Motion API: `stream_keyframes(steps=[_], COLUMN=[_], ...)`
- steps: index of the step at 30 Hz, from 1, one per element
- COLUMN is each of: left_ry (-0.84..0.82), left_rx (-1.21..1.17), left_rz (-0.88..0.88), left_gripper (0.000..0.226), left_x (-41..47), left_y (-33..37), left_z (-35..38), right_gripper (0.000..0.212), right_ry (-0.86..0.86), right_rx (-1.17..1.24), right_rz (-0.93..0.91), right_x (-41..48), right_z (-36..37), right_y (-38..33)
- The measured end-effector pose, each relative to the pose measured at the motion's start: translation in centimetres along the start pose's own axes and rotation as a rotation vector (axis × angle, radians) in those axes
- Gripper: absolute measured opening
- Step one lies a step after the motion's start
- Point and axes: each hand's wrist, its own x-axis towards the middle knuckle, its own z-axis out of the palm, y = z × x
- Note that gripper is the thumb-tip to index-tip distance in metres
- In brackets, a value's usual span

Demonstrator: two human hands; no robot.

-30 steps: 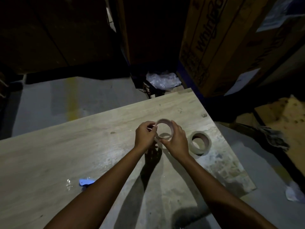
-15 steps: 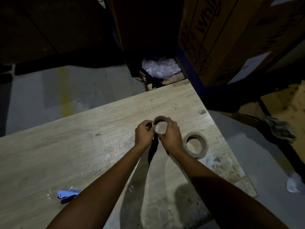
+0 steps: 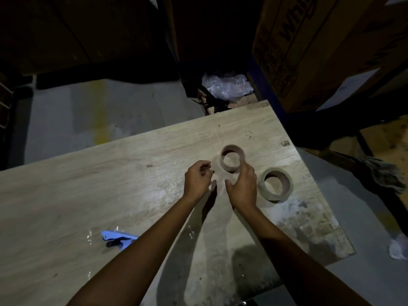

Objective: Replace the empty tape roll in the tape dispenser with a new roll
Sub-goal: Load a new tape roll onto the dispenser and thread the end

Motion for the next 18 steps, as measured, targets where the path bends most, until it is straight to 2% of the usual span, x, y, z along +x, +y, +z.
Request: stream_keyframes(steps=[6,12,18], left_ry=[0.082,0.239,0.345], left_rx=[-0.11,-0.226,-0.318], left_rz=[-0.004,-0.055,-0.081], left_gripper=[0.023,0.015,0.018], left_x=[-5.3,-10.5,-14.3], left_y=[-2.8,-7.3,-10.4], left_z=[-6.0,-13.0,-18.5], right_gripper=[0.075,0.071,0.069], right_ry=[-0.005,-0.094,-0.168], right_rx=[0.084,0.178,0.181], right_rz=[-0.041,-0.093,-0.123], right_x=[-7.0,-13.7,-18.6], right_z=[2.2,6.2,9.4], right_y=[-2.9,-6.8,-9.6])
